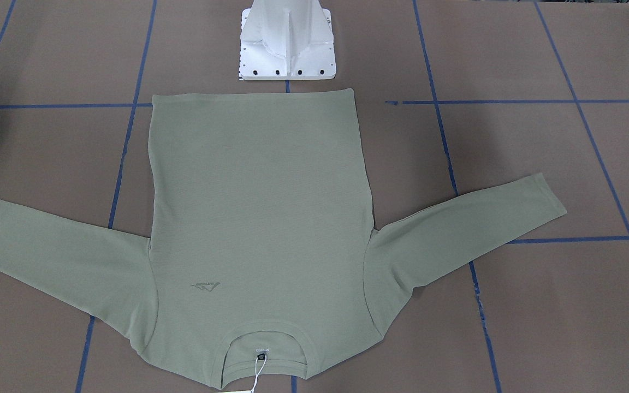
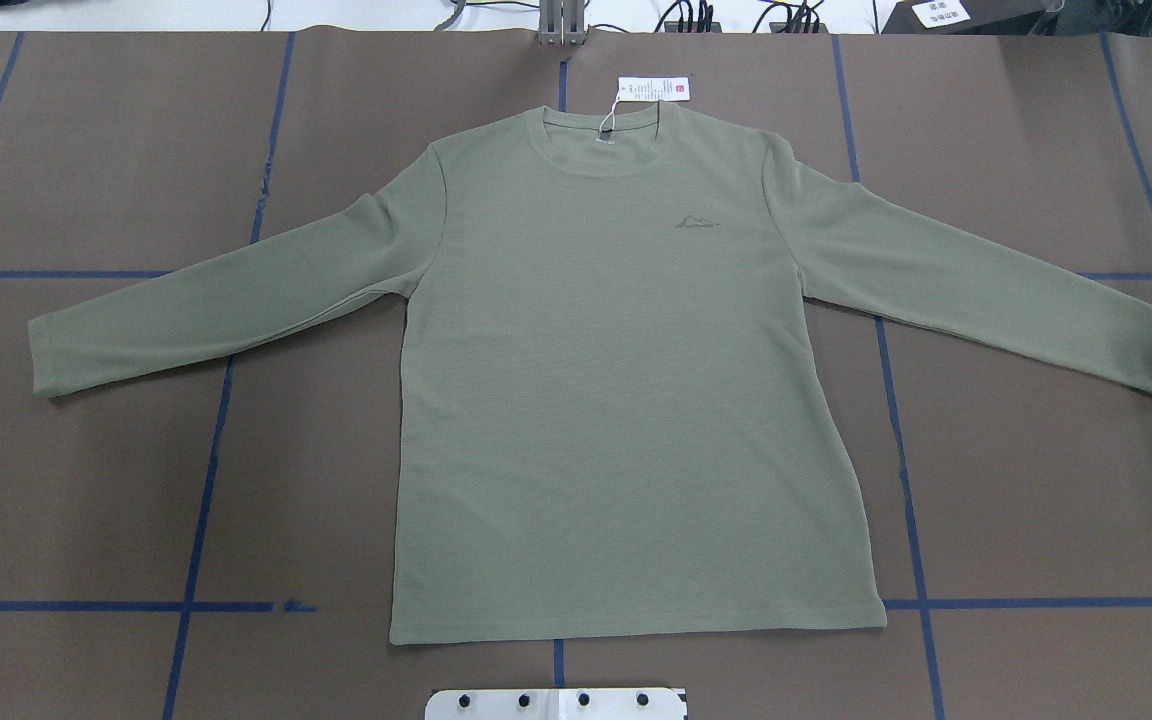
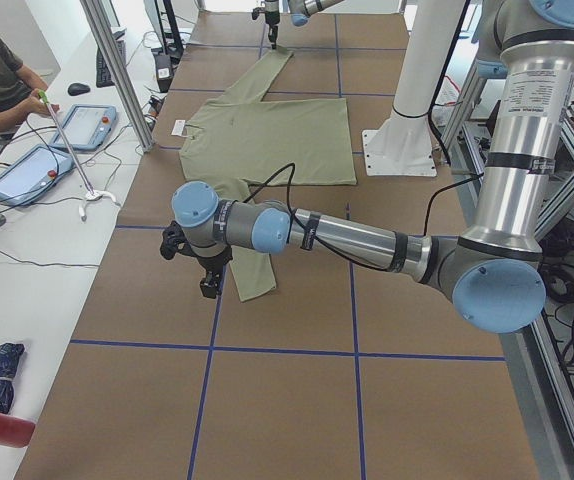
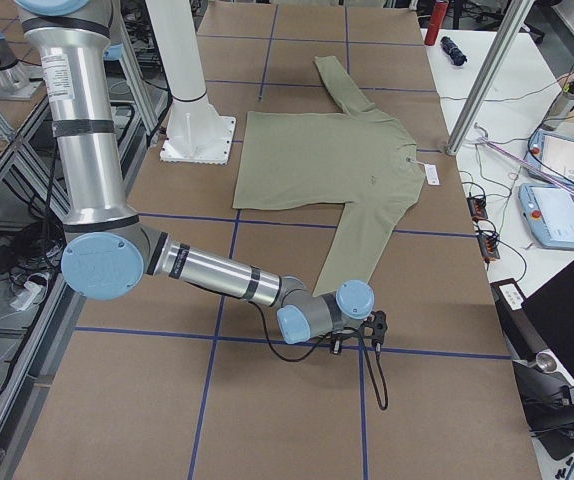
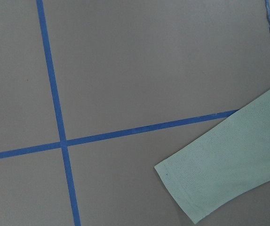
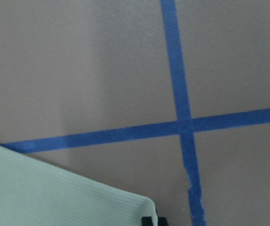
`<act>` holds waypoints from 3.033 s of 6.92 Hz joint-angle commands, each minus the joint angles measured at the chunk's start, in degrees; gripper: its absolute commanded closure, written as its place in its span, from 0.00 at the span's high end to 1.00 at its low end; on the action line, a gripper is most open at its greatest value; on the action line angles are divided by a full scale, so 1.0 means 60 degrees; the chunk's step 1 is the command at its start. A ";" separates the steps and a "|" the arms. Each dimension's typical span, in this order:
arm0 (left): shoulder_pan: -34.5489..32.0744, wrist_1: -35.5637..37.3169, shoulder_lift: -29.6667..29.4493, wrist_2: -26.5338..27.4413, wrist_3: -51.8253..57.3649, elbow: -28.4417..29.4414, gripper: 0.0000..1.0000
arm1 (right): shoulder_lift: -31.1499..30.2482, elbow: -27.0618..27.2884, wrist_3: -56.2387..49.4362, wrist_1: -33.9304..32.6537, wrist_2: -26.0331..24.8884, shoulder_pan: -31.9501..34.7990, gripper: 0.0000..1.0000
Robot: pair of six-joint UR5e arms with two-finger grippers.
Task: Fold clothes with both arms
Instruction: 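Move the right gripper toward the cuff of the sleeve nearest it, then grasp the sleeve cuff with the right gripper and fold it across the chest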
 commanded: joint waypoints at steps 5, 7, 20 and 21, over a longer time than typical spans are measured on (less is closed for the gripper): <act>0.0000 0.0015 -0.0085 -0.0357 -0.0066 -0.0460 1.00 | 0.1839 0.4166 0.7083 -0.0191 -0.0223 -0.2194 0.00; 0.0000 0.0029 -0.0027 -0.0372 -0.0066 -0.0666 1.00 | 0.5024 0.4079 0.9241 -0.2752 -0.1724 -0.3554 0.00; 0.2135 -0.5662 -0.0715 0.0312 -0.3856 0.3795 1.00 | 0.9872 -0.0639 0.9617 -0.1942 -0.5022 -0.6526 1.00; 0.2269 -0.5959 -0.0715 0.0375 -0.3917 0.4121 0.98 | 0.8615 0.0725 0.9500 -0.2109 -0.4464 -0.6101 1.00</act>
